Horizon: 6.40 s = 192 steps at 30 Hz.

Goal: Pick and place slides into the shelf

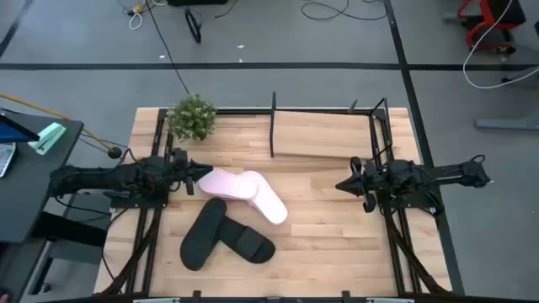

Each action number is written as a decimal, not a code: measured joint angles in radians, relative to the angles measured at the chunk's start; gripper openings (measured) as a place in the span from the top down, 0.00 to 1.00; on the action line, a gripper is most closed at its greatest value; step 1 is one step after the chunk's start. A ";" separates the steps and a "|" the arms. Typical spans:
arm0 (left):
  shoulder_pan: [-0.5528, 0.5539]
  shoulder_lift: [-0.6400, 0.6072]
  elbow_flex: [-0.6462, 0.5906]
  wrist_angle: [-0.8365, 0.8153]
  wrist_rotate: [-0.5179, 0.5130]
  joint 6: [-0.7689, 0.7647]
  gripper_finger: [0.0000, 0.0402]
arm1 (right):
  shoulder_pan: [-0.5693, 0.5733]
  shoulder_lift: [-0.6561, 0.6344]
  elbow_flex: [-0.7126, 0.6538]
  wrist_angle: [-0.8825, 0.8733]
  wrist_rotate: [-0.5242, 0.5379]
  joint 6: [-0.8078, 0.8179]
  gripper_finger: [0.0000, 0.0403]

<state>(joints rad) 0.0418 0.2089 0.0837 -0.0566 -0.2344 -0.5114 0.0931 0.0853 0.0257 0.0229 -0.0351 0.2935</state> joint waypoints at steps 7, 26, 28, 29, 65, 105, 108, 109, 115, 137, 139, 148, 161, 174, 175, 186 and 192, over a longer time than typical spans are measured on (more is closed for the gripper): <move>0.000 0.000 0.000 0.000 0.000 0.000 0.91 | 0.000 0.000 0.000 0.000 0.000 0.000 0.97; 0.000 0.000 0.000 0.000 0.000 0.000 0.92 | 0.000 0.000 0.000 0.000 0.000 0.000 0.97; 0.000 0.000 0.000 0.000 0.000 0.000 0.92 | 0.000 0.000 0.000 0.000 0.000 0.000 0.97; 0.000 0.000 0.000 0.000 0.000 0.000 0.91 | 0.000 0.000 0.000 0.000 0.000 0.000 0.97; 0.000 0.000 0.000 0.000 0.000 0.000 0.93 | 0.000 0.000 0.000 0.000 0.000 0.000 0.97; 0.000 0.000 0.000 0.000 0.000 0.000 0.90 | 0.000 0.000 0.000 0.000 0.000 0.000 0.97; 0.000 0.000 0.000 0.000 0.000 0.000 0.91 | 0.000 0.000 0.000 0.000 0.000 0.000 0.97; 0.000 0.000 0.000 0.000 0.000 0.000 0.91 | 0.000 0.000 0.000 0.001 0.000 0.000 0.97; 0.000 0.000 0.000 0.000 0.000 0.057 0.93 | 0.000 0.000 0.000 0.008 0.000 0.027 0.97; 0.003 0.000 0.000 0.002 -0.104 0.003 0.93 | -0.040 0.015 0.000 0.062 0.211 0.341 0.97; 0.014 0.000 0.000 0.016 -0.098 -0.002 0.93 | -0.052 0.036 0.000 0.115 0.210 0.343 0.97; 0.095 0.000 0.000 0.184 -0.050 0.047 0.93 | -0.060 0.247 0.113 0.181 0.190 0.283 0.97; 0.158 0.166 0.183 0.169 -0.029 0.226 0.93 | -0.060 0.711 0.489 0.024 0.146 0.035 0.97; 0.157 0.491 0.508 0.057 0.057 0.313 0.90 | -0.060 0.888 0.670 -0.039 -0.046 -0.120 0.97; 0.157 0.510 0.537 0.023 0.056 0.309 0.90 | -0.060 0.886 0.670 -0.036 -0.051 -0.110 0.97; 0.100 0.662 0.850 -0.313 0.056 0.192 0.90 | -0.023 0.862 0.670 -0.034 -0.097 -0.217 0.97; 0.037 0.702 0.949 -0.409 0.056 0.181 0.90 | 0.063 0.870 0.670 -0.109 -0.105 -0.277 0.97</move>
<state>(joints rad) 0.0786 0.9110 1.0331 -0.4652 -0.1783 -0.3299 0.1559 0.9554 0.6956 -0.0859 -0.1402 0.0168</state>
